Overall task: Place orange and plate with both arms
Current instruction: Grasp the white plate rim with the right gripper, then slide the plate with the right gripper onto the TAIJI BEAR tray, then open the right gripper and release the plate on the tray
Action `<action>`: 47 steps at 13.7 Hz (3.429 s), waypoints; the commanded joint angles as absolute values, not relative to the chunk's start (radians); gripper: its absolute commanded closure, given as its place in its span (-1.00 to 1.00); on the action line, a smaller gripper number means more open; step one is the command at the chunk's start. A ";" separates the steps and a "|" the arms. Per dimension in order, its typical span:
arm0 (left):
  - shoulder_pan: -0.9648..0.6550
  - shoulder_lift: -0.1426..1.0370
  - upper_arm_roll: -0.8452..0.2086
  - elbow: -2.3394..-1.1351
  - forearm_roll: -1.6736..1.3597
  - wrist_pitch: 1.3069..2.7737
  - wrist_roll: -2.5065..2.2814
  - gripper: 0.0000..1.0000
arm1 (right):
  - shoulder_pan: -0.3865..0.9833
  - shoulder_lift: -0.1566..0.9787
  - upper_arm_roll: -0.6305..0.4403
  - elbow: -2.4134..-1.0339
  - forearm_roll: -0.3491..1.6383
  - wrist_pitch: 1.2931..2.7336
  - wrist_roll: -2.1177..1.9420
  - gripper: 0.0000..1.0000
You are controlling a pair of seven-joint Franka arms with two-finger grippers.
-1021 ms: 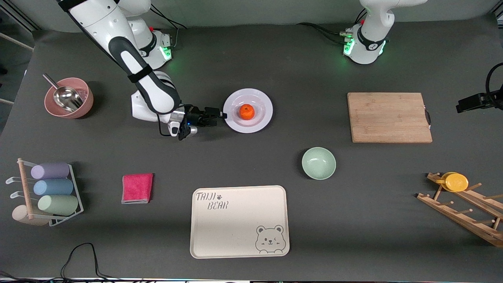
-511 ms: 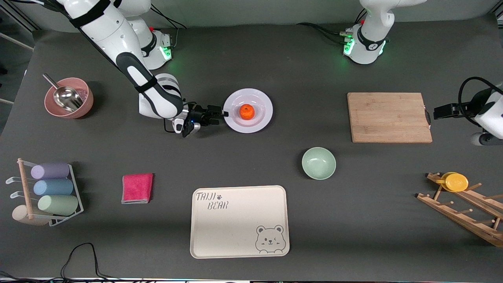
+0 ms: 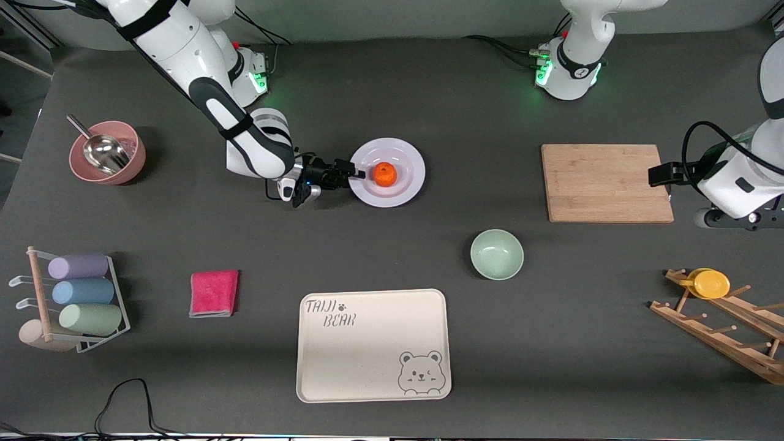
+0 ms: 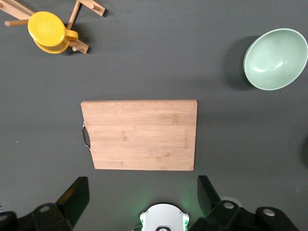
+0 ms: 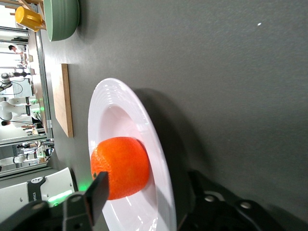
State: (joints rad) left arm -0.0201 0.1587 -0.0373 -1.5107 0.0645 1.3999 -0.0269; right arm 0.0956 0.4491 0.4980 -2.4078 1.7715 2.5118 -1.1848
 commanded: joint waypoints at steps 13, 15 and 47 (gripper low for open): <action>-0.028 0.163 -0.031 -1.508 0.072 1.393 -0.044 -1.00 | 0.074 0.425 0.500 -2.290 1.807 2.526 -1.028 1.00; -0.028 0.164 -0.031 -1.508 0.071 1.393 -0.044 -1.00 | 0.072 0.416 0.502 -2.252 1.798 2.526 -0.964 1.00; -0.040 0.164 -0.032 -1.509 0.066 1.391 -0.092 -1.00 | 0.084 0.996 0.275 -1.327 1.280 2.523 -0.733 -0.73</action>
